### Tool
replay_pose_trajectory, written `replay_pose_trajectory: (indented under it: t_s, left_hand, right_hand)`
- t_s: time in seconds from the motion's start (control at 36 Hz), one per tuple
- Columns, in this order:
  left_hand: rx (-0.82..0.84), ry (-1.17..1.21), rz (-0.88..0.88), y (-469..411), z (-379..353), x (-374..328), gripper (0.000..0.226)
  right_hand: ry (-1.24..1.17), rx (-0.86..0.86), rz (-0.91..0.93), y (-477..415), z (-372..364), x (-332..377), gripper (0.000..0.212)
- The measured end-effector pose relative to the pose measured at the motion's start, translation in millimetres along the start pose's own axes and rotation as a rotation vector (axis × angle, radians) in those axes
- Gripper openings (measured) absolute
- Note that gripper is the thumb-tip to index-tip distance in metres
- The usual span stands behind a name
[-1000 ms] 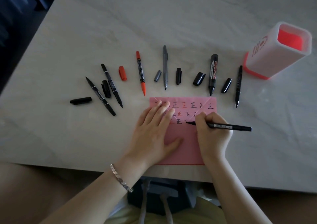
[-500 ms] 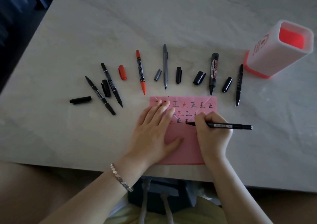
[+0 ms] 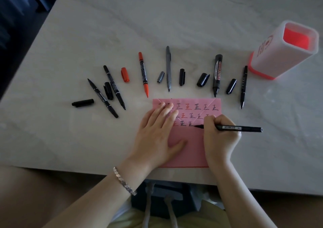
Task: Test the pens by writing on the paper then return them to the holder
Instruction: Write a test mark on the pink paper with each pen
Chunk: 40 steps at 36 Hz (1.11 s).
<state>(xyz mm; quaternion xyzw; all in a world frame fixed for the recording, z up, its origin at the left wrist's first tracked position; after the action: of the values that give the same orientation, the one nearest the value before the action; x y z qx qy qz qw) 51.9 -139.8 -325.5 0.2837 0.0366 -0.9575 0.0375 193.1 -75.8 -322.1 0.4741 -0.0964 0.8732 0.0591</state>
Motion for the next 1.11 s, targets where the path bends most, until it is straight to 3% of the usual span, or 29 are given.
replay_pose_trajectory:
  t_s: [0.28,0.36,0.47,0.53,0.64,0.92,1.03,1.11]
  left_hand:
    - [-0.007,0.012,-0.009,-0.3,1.6,-0.7,0.07]
    - [-0.016,0.024,-0.017,0.0,1.3,-1.2,0.07]
    - [-0.039,0.041,-0.03,0.7,0.9,-0.5,0.069]
    - [-0.038,0.045,-0.031,0.8,1.0,0.2,0.069]
    - [-0.031,0.041,-0.028,0.8,0.4,1.0,0.069]
    - [-0.022,0.036,-0.03,1.3,-0.7,2.6,0.07]
    - [-0.024,0.044,-0.042,1.3,-1.4,3.0,0.069]
    - [-0.036,0.041,-0.052,1.5,-0.8,3.1,0.069]
  right_hand:
    - [-0.247,0.072,-0.203,-28.0,23.8,10.3,0.034]
    - [-0.187,0.215,-0.216,-52.0,33.9,21.3,0.036]
    - [-0.474,0.54,-0.307,-81.1,28.0,42.3,0.016]
    - [-0.485,0.645,-0.298,-92.2,21.5,55.5,0.014]
    - [-0.106,0.709,-0.145,-109.4,-1.4,76.4,0.024]
    - [0.719,0.679,0.226,-126.5,-56.5,91.2,0.029]
    - [0.849,0.712,0.26,-115.7,-67.0,86.6,0.037]
    - [0.818,0.691,0.249,-115.8,-64.8,81.0,0.041]
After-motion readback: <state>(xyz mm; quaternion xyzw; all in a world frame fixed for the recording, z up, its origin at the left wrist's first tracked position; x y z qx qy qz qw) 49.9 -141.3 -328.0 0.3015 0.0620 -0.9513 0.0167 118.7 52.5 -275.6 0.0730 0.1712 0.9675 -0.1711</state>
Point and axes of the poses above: each hand's wrist, its own y-axis away from the middle knuckle, its own z-axis out of the back of the hand, x = y × z, the point moved 4 cm from there along -y, towards the middle knuckle, and after that the axes turned 11 degrees about y, right-handed, at the moved point
